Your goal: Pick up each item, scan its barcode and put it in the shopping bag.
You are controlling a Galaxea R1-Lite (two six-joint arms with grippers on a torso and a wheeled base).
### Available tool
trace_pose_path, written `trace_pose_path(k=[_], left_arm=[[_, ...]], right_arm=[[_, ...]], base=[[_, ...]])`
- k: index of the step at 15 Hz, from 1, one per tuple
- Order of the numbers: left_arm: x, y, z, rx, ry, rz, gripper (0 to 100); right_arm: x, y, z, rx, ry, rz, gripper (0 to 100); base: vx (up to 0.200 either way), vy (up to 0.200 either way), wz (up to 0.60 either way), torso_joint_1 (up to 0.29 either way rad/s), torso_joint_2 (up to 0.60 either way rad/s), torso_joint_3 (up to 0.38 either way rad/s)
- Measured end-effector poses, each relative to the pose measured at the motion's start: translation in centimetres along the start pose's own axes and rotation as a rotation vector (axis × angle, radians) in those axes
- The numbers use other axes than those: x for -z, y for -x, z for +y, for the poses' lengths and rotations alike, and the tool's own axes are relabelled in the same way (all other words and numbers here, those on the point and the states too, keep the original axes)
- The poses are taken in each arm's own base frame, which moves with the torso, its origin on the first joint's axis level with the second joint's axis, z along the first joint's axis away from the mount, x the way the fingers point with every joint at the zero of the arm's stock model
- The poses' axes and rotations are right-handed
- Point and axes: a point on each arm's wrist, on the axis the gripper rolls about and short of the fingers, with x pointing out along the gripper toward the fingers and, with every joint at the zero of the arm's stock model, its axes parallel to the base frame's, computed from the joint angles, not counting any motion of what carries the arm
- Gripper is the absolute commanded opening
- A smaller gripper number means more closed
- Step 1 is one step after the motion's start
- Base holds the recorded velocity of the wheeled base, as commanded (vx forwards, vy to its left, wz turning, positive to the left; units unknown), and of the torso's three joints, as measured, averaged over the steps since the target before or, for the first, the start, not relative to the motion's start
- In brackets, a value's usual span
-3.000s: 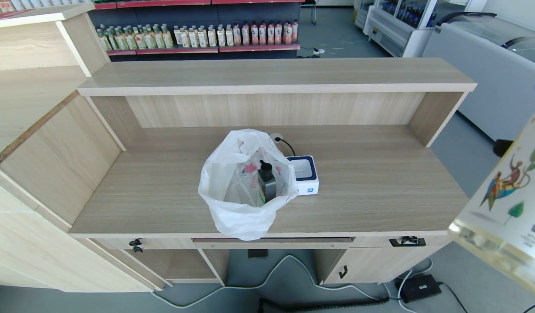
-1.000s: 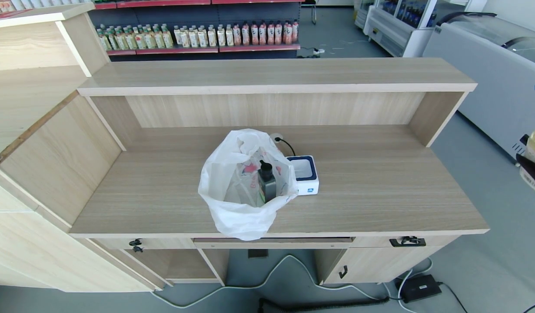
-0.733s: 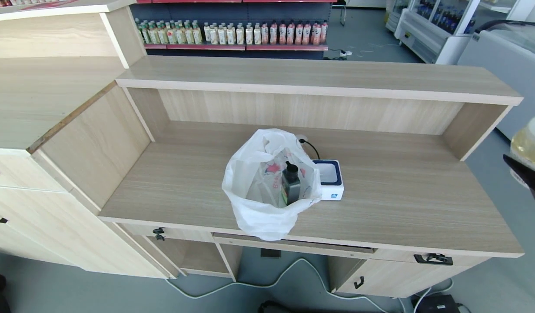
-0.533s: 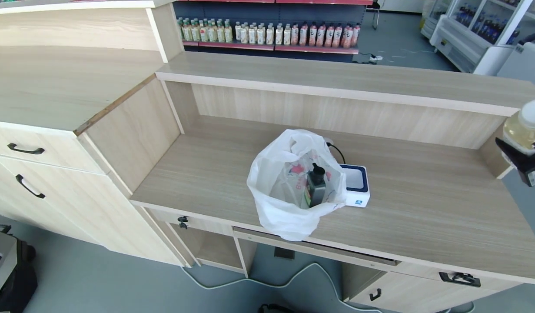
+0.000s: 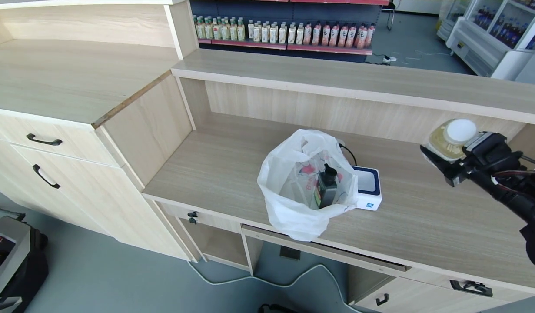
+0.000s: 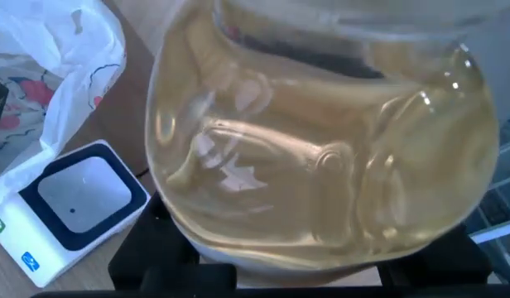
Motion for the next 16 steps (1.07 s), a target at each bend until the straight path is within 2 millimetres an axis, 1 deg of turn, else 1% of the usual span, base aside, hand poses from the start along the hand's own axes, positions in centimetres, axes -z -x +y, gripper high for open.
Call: trace_pose_path(k=[3,5,9,16], left_arm=[[0.0,0.0,0.0,0.0,0.0,0.0,100],[0.0,0.0,0.0,0.0,0.0,0.0,100],[0.0,0.0,0.0,0.0,0.0,0.0,100],[0.0,0.0,0.0,0.0,0.0,0.0,100]], right_arm=[[1.4,-0.5,1.8,-0.1,-0.033,-0.015,0],[2.4,-0.8,2.4,-0.116,-0.033,0.003,0],[3.7,-1.9,3.2,-0.151,-0.039,-0.009,0],[4.5,-4.7,4.4,-0.171,-0.041,-0.067,0]], base=[[0.0,0.0,0.0,0.0,0.0,0.0],[0.0,0.0,0.0,0.0,0.0,0.0],[0.0,0.0,0.0,0.0,0.0,0.0],[0.0,0.0,0.0,0.0,0.0,0.0]])
